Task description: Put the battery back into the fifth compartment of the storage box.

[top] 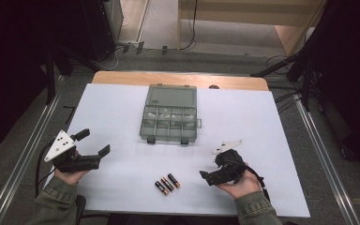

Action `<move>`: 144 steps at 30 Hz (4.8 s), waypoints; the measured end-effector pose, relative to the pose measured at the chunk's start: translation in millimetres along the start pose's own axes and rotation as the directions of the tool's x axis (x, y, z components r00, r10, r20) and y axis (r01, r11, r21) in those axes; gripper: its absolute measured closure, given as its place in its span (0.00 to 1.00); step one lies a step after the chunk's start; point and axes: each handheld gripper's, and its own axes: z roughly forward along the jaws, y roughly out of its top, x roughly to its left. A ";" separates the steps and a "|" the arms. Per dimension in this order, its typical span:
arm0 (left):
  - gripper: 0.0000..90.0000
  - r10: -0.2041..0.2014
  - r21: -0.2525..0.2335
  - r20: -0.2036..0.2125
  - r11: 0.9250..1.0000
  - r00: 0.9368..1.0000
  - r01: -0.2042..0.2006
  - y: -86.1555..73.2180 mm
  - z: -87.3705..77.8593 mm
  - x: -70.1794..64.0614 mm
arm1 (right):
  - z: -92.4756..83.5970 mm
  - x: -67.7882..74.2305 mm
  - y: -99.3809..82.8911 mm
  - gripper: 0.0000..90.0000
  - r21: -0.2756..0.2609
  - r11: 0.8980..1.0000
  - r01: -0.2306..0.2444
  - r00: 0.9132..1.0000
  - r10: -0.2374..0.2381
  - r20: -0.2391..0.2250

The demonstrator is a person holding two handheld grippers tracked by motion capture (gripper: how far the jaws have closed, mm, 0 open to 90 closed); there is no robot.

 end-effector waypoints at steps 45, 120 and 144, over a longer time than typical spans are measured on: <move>0.05 -0.016 -0.020 -0.009 1.000 1.000 0.015 0.9 -2.7 2.9 | 56.8 89.5 62.4 0.66 0.264 0.960 0.096 0.995 -0.090 -0.036; 0.05 -0.047 -0.038 -0.012 0.998 0.999 0.046 1.8 -4.4 10.0 | 89.9 65.9 209.0 0.86 0.086 0.975 -0.204 0.979 0.201 0.034; 0.05 -0.051 -0.043 -0.015 0.998 0.999 0.050 2.2 -4.3 11.7 | 113.4 40.8 210.9 0.86 0.027 0.873 -0.487 0.871 0.487 -0.065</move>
